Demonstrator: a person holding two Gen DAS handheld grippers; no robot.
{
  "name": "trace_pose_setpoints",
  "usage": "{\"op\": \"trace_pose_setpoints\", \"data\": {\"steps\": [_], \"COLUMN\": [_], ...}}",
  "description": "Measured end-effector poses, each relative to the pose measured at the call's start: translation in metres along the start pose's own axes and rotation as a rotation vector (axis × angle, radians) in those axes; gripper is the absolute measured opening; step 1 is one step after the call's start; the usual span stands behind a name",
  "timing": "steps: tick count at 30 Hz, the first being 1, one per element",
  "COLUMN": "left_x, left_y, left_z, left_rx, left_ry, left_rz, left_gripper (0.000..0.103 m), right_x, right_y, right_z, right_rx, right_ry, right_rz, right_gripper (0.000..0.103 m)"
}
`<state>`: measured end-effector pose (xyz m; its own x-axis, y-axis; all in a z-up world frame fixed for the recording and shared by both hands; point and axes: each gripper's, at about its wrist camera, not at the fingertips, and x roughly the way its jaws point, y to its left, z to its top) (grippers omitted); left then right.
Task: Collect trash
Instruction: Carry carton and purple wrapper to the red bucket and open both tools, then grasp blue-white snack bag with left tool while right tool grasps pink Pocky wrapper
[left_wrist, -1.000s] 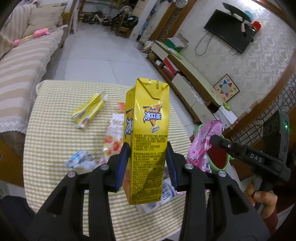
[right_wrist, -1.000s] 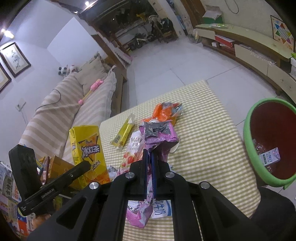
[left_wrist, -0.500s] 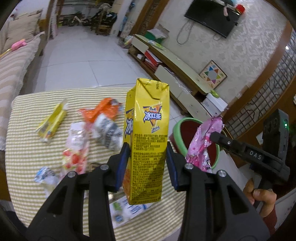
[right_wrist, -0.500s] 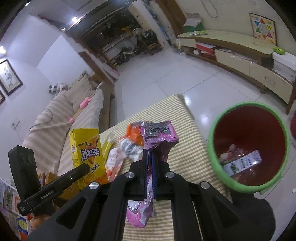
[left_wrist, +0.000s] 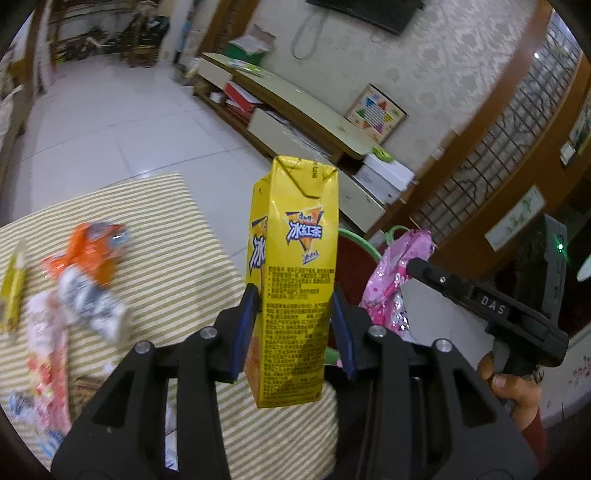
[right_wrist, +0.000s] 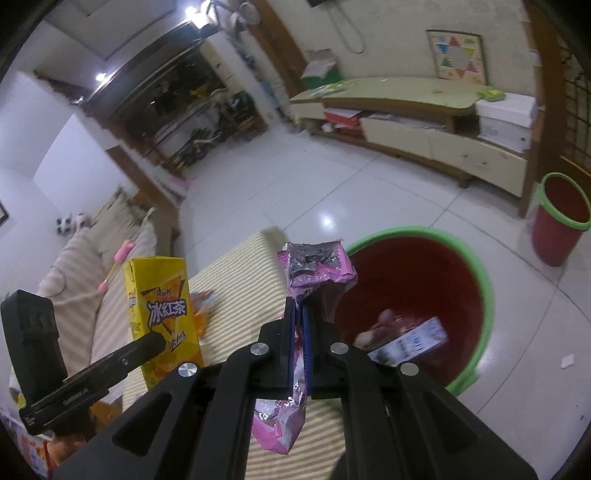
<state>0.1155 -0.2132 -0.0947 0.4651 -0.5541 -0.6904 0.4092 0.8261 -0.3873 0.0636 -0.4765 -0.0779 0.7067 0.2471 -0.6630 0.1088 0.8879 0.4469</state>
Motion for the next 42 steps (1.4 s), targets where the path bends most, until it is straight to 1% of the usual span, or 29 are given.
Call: {"op": "trace_pose_setpoints", "data": {"steps": [6, 10, 12, 13, 14, 15, 16, 18, 20, 23, 26, 28, 31, 35, 37, 40, 42], "left_x": [0.049, 0.074, 0.082, 0.086, 0.088, 0.086, 0.084, 0.080, 0.076, 0.063, 0.048, 0.038, 0.015, -0.013, -0.029, -0.057, -0.073], "left_y": [-0.030, -0.049, -0.055, -0.059, -0.061, -0.062, -0.063, -0.063, -0.062, -0.057, -0.049, -0.043, -0.028, -0.005, 0.012, 0.048, 0.068], "left_z": [0.010, 0.018, 0.021, 0.022, 0.022, 0.022, 0.022, 0.023, 0.024, 0.022, 0.018, 0.014, 0.003, -0.012, -0.022, -0.042, -0.052], "left_rx": [0.061, 0.094, 0.106, 0.115, 0.120, 0.120, 0.119, 0.120, 0.128, 0.130, 0.104, 0.083, 0.051, -0.002, -0.038, -0.110, -0.162], "left_ry": [0.063, 0.084, 0.088, 0.085, 0.082, 0.074, 0.060, 0.051, 0.045, 0.033, 0.017, 0.006, -0.005, -0.021, -0.028, -0.039, -0.048], "left_rz": [-0.039, -0.057, -0.055, -0.044, -0.037, -0.034, -0.032, -0.031, -0.021, -0.011, -0.010, -0.010, 0.007, 0.035, 0.061, 0.127, 0.166], "left_gripper": [0.038, 0.038, 0.038, 0.041, 0.050, 0.054, 0.059, 0.060, 0.061, 0.063, 0.066, 0.067, 0.068, 0.070, 0.070, 0.070, 0.070], "right_x": [0.001, 0.003, 0.005, 0.007, 0.008, 0.008, 0.007, 0.008, 0.007, 0.006, 0.005, 0.003, 0.001, 0.007, 0.011, 0.023, 0.031], "right_y": [-0.039, -0.058, -0.065, -0.068, -0.072, -0.073, -0.076, -0.079, -0.080, -0.077, -0.075, -0.064, -0.041, -0.002, 0.013, 0.039, 0.052], "right_z": [0.012, 0.015, 0.016, 0.017, 0.016, 0.016, 0.015, 0.013, 0.012, 0.010, 0.010, 0.006, -0.003, -0.023, -0.033, -0.055, -0.070], "right_rx": [0.031, 0.042, 0.038, 0.036, 0.042, 0.050, 0.062, 0.073, 0.090, 0.099, 0.092, 0.074, 0.025, -0.049, -0.072, -0.095, -0.108], "right_ry": [-0.022, -0.021, -0.023, -0.026, -0.030, -0.033, -0.040, -0.042, -0.040, -0.039, -0.038, -0.037, -0.025, 0.023, 0.047, 0.099, 0.126], "right_rz": [-0.070, -0.107, -0.133, -0.144, -0.162, -0.164, -0.166, -0.165, -0.167, -0.165, -0.166, -0.169, -0.174, -0.149, -0.132, -0.090, -0.078], "right_gripper": [0.003, 0.004, 0.007, 0.009, 0.024, 0.032, 0.040, 0.042, 0.051, 0.054, 0.060, 0.061, 0.067, 0.074, 0.074, 0.075, 0.076]}}
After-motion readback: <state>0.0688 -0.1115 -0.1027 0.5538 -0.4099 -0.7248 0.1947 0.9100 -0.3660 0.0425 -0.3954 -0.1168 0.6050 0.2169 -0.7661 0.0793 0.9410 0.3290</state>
